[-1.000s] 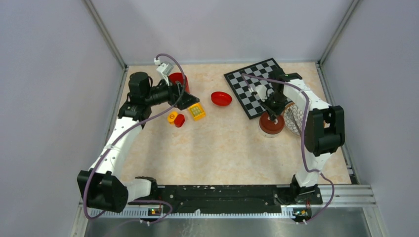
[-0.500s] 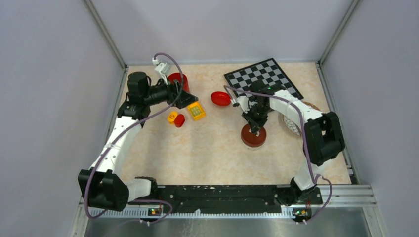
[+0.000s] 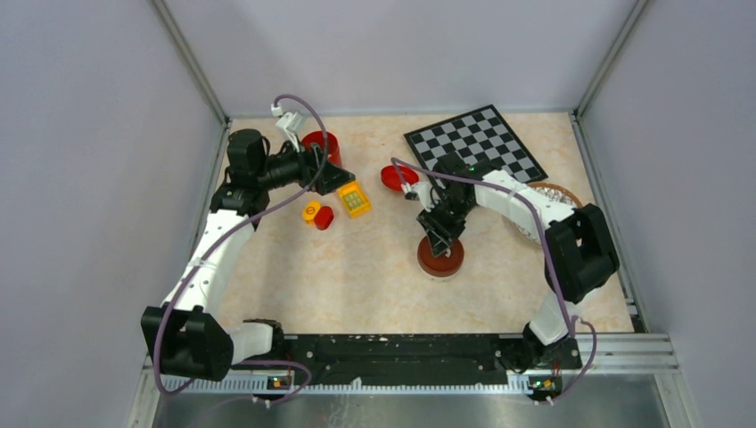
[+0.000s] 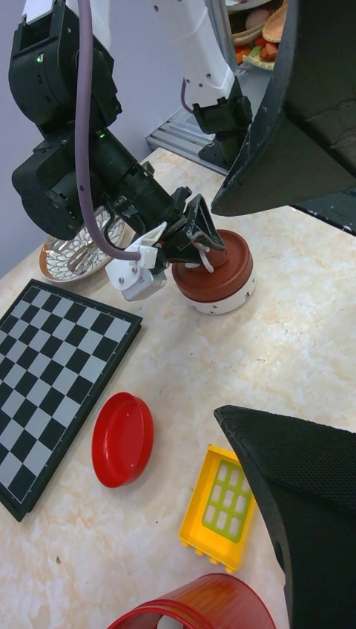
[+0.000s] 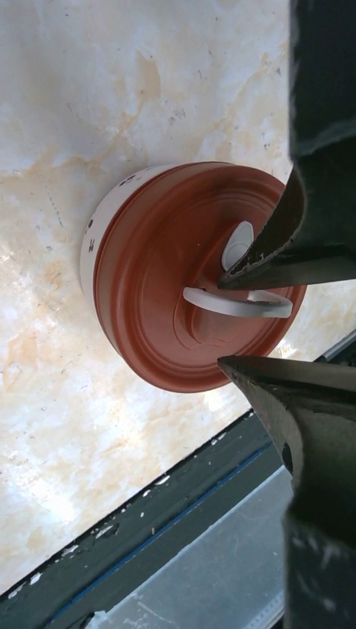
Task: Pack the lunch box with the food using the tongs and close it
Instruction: Move the packing box to the center of the board.
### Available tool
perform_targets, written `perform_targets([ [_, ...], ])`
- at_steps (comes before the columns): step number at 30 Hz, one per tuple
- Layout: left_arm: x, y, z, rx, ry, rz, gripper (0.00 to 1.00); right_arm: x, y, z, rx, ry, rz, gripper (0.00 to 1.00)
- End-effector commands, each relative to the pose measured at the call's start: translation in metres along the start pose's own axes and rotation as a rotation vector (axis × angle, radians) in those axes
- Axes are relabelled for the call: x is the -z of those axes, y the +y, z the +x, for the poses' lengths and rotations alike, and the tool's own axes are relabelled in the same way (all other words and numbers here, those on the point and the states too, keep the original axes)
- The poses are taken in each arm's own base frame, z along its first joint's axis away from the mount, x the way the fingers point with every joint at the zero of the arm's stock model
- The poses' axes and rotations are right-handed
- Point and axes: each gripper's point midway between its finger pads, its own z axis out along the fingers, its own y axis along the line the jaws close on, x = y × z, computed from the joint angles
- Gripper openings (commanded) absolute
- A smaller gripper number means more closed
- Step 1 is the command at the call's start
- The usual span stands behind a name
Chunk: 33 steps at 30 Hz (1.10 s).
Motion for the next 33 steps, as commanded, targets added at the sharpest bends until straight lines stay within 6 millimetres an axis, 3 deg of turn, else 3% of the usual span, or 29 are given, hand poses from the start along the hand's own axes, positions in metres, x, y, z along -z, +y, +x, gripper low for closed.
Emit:
perform_targets([
  [1,0.000,-0.005,-0.008,-0.028,-0.029,0.033,0.99,0.022,0.016,-0.019,0.047,-0.094,-0.013,0.41],
  [7,0.000,-0.006,-0.008,-0.030,-0.031,0.034,0.99,0.038,0.026,-0.026,0.068,-0.143,-0.017,0.42],
  [12,0.001,-0.006,-0.008,-0.032,-0.032,0.036,0.99,0.041,0.024,-0.025,0.071,-0.147,0.003,0.32],
  [21,0.001,-0.008,-0.008,-0.031,-0.032,0.043,0.99,0.024,0.023,-0.013,0.041,-0.095,-0.035,0.20],
  [33,0.000,-0.010,-0.010,-0.032,-0.033,0.058,0.99,0.009,0.035,-0.004,0.027,-0.074,-0.143,0.18],
])
